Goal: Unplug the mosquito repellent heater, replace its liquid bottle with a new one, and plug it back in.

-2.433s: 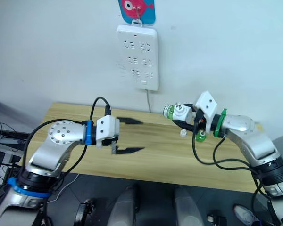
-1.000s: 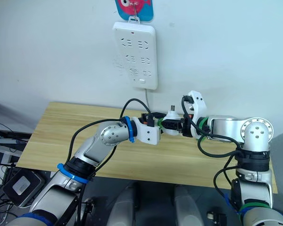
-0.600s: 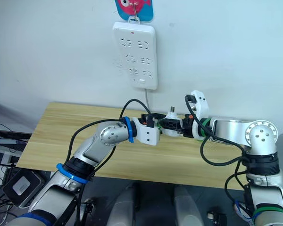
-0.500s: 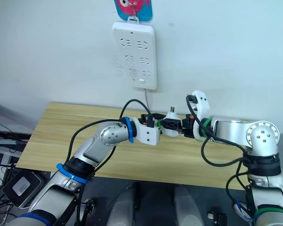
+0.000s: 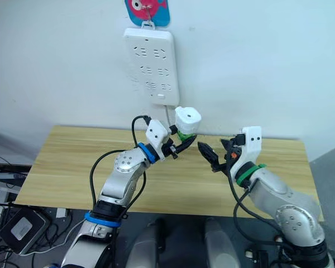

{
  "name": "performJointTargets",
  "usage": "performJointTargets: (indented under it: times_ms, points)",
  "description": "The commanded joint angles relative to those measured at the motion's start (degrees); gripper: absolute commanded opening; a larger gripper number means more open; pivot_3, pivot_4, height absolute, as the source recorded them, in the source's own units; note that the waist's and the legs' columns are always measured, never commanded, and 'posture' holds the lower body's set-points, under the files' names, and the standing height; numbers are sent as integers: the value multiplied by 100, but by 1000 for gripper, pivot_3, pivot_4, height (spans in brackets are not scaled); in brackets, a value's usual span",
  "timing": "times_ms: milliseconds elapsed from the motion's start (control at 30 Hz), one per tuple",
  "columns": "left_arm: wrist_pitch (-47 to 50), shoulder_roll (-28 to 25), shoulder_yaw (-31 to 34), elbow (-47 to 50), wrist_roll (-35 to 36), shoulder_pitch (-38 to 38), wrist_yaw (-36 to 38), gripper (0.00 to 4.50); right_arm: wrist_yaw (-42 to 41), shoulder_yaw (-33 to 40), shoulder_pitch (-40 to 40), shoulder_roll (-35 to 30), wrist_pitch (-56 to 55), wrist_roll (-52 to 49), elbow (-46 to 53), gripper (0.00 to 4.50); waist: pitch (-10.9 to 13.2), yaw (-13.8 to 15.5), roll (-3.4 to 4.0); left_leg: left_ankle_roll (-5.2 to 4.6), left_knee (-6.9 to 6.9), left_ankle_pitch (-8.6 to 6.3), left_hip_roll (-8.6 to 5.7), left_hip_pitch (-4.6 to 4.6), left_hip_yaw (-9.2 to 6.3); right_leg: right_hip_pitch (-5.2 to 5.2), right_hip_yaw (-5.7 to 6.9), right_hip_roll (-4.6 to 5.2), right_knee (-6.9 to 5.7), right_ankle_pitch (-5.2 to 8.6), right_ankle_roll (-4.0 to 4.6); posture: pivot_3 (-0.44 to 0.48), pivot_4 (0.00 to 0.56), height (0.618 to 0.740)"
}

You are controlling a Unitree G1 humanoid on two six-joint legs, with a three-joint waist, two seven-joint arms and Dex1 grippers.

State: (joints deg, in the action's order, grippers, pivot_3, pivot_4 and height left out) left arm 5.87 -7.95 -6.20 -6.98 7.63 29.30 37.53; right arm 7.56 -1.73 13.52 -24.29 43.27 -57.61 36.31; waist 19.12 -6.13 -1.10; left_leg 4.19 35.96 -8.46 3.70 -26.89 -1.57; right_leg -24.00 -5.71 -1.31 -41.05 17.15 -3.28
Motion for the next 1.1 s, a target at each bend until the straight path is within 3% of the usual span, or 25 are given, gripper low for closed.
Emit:
performJointTargets:
  times_ms: [33,533,1100]
  points:
    - [216,120,-16,450,308,11,-20,2287,-227,-242,216,300,-381,683,-99,4500,-9,-24,-6,-1,1,3,-1,0,1,1,-2,0,0,-4,-3,-178,263,740]
    - [1078,51,-197,1077,978,-330,296,2287,-680,-161,1144,1302,-322,1216,-986,4500,-47,-37,-25,-1,-1,4,-2,-1,0,4,-2,2,4,-17,9,-161,267,740]
    - [1212,-77,-226,1269,1109,-486,301,2287,-1191,-70,1137,1022,308,1394,-888,4500,-49,-25,-26,-1,-2,3,-3,-1,0,3,-2,3,4,-17,10,-145,265,740]
